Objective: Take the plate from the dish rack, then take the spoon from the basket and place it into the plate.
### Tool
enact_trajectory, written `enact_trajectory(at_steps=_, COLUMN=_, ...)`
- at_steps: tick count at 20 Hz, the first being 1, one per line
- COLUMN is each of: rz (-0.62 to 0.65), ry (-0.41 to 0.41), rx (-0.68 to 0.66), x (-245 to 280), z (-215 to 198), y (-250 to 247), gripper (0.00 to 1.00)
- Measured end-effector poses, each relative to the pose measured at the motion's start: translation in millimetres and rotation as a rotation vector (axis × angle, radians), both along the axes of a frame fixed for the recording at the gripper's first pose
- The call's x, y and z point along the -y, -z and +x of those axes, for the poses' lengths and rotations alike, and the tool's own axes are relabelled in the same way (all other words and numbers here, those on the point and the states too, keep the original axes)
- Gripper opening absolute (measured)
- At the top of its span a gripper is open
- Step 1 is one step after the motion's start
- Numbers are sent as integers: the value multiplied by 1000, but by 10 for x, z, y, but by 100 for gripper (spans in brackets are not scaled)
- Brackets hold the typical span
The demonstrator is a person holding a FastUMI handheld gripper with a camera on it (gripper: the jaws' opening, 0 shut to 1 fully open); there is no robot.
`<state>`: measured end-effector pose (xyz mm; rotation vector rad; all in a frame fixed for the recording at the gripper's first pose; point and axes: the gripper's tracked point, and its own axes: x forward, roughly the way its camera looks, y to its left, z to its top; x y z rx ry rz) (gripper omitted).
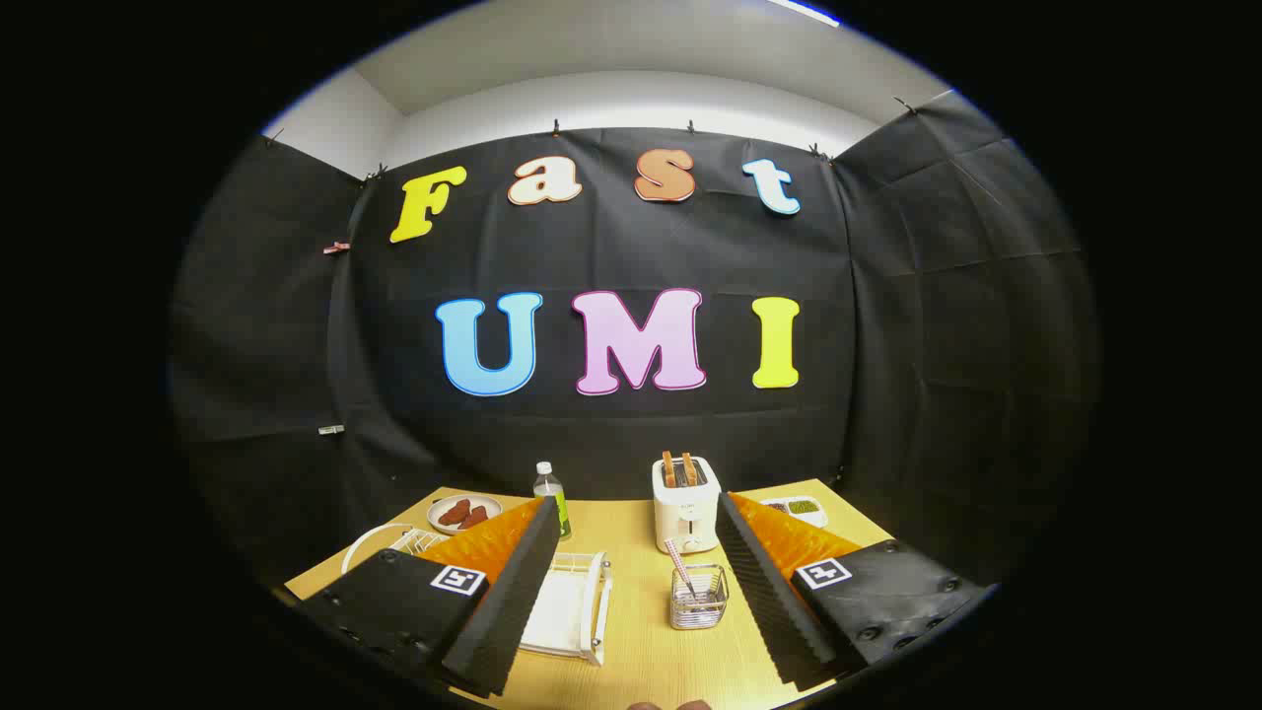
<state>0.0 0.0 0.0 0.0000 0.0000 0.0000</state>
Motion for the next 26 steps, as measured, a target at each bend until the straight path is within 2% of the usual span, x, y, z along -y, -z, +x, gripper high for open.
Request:
enact_trajectory(at_steps=5, rz=17, ry=-15, rx=-28, x=-43, z=-67, y=91, gripper=98)
enact_trajectory(at_steps=9, rz=14, ry=9, rx=-43, x=65, z=-69, y=162, gripper=98)
enact_trajectory(at_steps=19, rz=16, ry=23, rx=-46, x=103, z=83, y=160, gripper=98)
enact_trajectory(at_steps=24, rz=-3, ry=-15, rx=-103, x=-83, z=277, y=267, gripper=98)
enact_trajectory(at_steps=26, rz=-23, ry=-64, rx=-135, x=-267, z=369, y=305, gripper=98)
